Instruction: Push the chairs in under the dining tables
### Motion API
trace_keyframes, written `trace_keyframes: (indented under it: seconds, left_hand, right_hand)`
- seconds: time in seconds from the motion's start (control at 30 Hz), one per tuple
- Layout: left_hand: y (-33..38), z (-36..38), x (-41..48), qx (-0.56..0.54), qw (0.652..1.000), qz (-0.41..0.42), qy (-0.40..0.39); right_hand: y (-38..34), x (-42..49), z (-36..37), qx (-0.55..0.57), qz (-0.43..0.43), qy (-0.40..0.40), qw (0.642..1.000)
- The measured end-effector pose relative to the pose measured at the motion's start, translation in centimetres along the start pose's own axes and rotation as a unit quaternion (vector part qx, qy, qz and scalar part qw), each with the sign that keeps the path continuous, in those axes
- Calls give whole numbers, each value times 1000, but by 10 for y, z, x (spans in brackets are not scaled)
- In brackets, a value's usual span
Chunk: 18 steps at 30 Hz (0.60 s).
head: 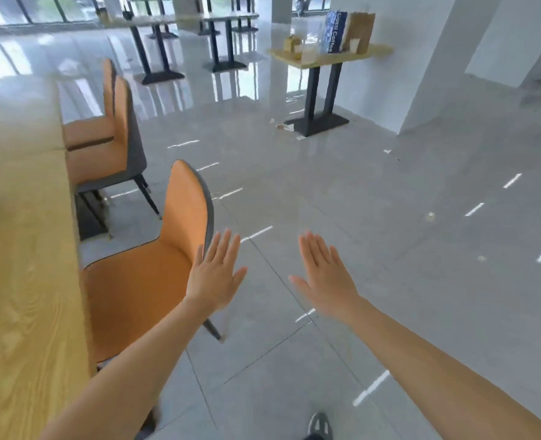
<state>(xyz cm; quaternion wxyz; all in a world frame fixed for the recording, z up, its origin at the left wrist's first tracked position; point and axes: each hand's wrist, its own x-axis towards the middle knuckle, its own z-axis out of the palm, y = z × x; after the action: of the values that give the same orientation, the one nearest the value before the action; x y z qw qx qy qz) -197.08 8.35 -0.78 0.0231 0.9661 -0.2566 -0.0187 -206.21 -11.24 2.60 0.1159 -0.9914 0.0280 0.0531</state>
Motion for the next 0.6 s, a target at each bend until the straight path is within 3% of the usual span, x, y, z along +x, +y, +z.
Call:
trace_keyframes:
  seconds: [0.23,0.6]
  left_hand:
    - [0,-15,78,-5,988,-152,17]
    - [-86,7,208,-9,950,-313,-1]
  right_hand:
    - [53,137,-52,-32,-122,-29,992]
    - [13,361,-42,-63,-310,-82,945]
